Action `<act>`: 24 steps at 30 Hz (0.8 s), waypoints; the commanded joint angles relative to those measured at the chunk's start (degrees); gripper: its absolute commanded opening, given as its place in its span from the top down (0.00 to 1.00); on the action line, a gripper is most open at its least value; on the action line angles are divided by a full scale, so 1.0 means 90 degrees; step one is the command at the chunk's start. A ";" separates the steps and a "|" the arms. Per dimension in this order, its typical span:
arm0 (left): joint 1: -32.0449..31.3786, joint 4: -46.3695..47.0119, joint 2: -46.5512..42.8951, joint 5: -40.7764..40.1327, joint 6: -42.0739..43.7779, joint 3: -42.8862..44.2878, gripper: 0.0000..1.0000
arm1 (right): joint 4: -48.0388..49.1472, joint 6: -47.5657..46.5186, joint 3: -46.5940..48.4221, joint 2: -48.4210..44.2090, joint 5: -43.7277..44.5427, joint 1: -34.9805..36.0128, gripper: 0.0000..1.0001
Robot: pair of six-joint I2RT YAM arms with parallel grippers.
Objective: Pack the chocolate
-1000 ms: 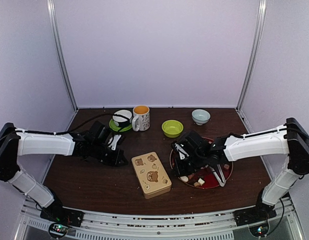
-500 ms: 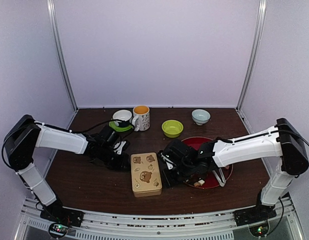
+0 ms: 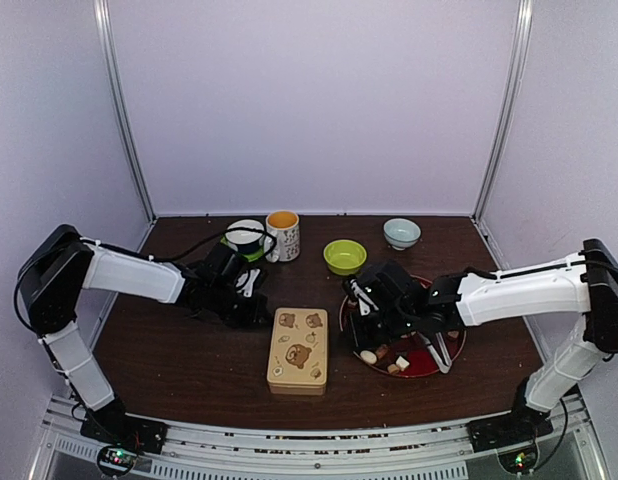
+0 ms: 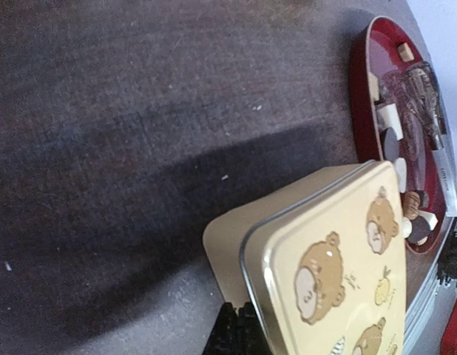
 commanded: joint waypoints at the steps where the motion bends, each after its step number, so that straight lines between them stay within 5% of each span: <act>1: -0.0008 0.0838 -0.0851 -0.0227 0.0122 -0.0429 1.00 | 0.2254 0.0499 -0.0749 -0.0226 -0.0847 -0.0433 1.00; 5: 0.0068 0.1251 -0.1057 -0.0031 0.0012 -0.0629 1.00 | 0.4006 0.0734 -0.1110 0.0074 -0.1572 -0.0809 1.00; 9: 0.0373 0.2843 -0.1026 0.1018 -0.0472 -0.1151 1.00 | 0.5434 0.0913 -0.1356 0.0555 -0.2074 -0.1067 1.00; 14: 0.0398 0.3352 -0.0841 0.1232 -0.0329 -0.1306 1.00 | 0.5893 0.1040 -0.1122 0.1229 -0.2354 -0.1133 1.00; 18: 0.0398 0.4215 -0.0588 0.1561 -0.0545 -0.1550 1.00 | 0.7587 0.1726 -0.1485 0.1791 -0.2654 -0.1160 1.00; 24: 0.0397 0.4900 0.0044 0.1767 -0.0750 -0.1644 1.00 | 0.7916 0.1799 -0.1484 0.2283 -0.2609 -0.1183 1.00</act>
